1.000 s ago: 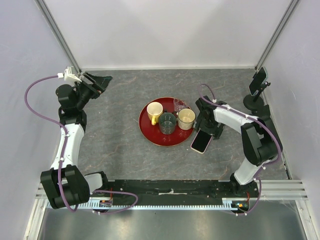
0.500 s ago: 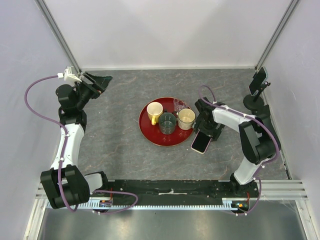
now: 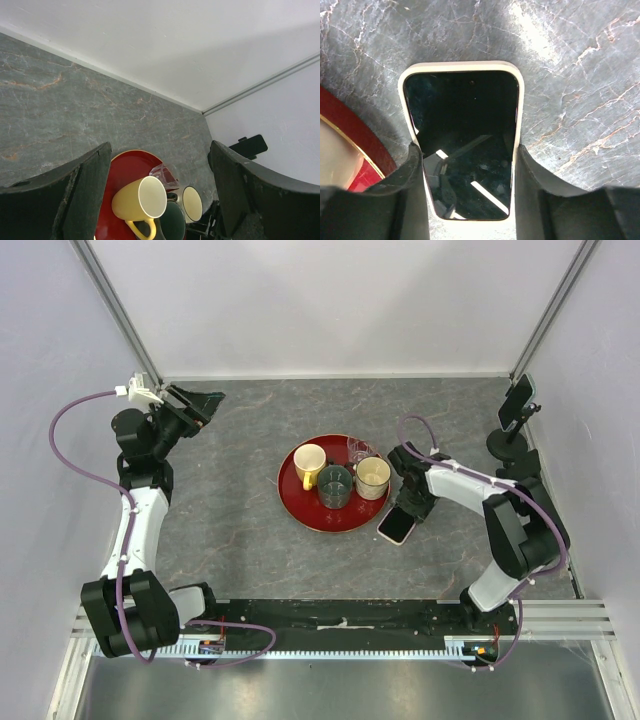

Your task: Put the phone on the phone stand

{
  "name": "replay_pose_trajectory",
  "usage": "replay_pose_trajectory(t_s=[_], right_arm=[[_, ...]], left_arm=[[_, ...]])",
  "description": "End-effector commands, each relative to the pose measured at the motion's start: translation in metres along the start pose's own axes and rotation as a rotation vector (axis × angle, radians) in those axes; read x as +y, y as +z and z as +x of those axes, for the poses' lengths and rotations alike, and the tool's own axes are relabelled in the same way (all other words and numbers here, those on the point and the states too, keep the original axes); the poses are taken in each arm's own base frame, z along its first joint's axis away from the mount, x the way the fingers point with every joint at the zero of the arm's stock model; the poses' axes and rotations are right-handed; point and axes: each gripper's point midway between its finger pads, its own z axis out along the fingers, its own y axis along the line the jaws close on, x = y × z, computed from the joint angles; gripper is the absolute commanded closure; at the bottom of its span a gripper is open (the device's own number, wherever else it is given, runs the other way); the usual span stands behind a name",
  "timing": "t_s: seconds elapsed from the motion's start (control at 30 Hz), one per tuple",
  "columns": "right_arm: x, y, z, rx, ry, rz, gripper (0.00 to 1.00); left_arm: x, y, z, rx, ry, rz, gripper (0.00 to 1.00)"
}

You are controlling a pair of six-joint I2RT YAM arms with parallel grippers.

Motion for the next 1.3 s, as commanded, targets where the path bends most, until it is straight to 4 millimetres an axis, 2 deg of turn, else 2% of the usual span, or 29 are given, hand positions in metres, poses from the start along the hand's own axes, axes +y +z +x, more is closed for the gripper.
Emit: replay_pose_trajectory(t_s=[0.0, 0.03, 0.17, 0.2, 0.27, 0.33, 0.47, 0.63, 0.67, 0.7, 0.73, 0.77, 0.93, 1.03, 1.17, 1.27], right_arm=[[-0.029, 0.018, 0.013, -0.001, 0.011, 0.102, 0.9], [-0.03, 0.016, 0.012, -0.01, 0.01, 0.101, 1.0], [-0.034, 0.001, -0.005, -0.092, 0.023, 0.099, 1.0], [-0.033, -0.01, -0.017, -0.138, 0.059, 0.086, 1.0], [-0.046, -0.024, -0.037, -0.246, 0.084, 0.127, 1.0], [-0.05, -0.046, -0.063, -0.371, 0.139, 0.114, 1.0], [-0.065, -0.086, -0.1, -0.565, 0.22, 0.096, 1.0], [-0.097, -0.129, -0.149, -0.784, 0.374, 0.116, 1.0], [-0.113, -0.135, -0.162, -0.828, 0.41, 0.172, 1.0], [-0.117, -0.144, -0.174, -0.854, 0.441, 0.19, 1.0], [-0.133, -0.148, -0.184, -0.877, 0.478, 0.244, 1.0], [-0.139, -0.157, -0.195, -0.919, 0.509, 0.273, 1.0], [-0.177, -0.166, -0.23, -1.02, 0.662, 0.41, 1.0], [-0.189, -0.166, -0.253, -1.072, 0.735, 0.475, 1.0], [-0.191, -0.153, -0.278, -1.096, 0.742, 0.559, 1.0], [-0.188, -0.146, -0.289, -1.119, 0.738, 0.594, 1.0]], left_arm=[[-0.023, 0.001, -0.014, -0.025, 0.017, 0.071, 0.14], [-0.023, 0.0, -0.014, -0.026, 0.018, 0.072, 0.14], [-0.024, 0.0, -0.015, -0.026, 0.016, 0.074, 0.14], [-0.024, 0.0, -0.015, -0.026, 0.016, 0.074, 0.14], [-0.024, 0.0, -0.015, -0.027, 0.015, 0.075, 0.14], [-0.024, 0.0, -0.015, -0.029, 0.016, 0.075, 0.14], [-0.027, -0.002, -0.017, -0.034, 0.021, 0.08, 0.14], [-0.027, -0.002, -0.016, -0.032, 0.02, 0.08, 0.14], [-0.027, -0.002, -0.016, -0.032, 0.02, 0.08, 0.14], [-0.028, -0.002, -0.016, -0.033, 0.021, 0.083, 0.14], [-0.028, -0.003, -0.017, -0.033, 0.018, 0.084, 0.14], [-0.03, -0.003, -0.017, -0.034, 0.019, 0.087, 0.14], [-0.034, -0.004, -0.017, -0.035, 0.016, 0.1, 0.14], [-0.034, -0.003, -0.015, -0.024, 0.001, 0.112, 0.14], [-0.038, -0.004, -0.015, -0.022, -0.003, 0.129, 0.14], [-0.038, -0.004, -0.015, -0.021, -0.005, 0.13, 0.14]])
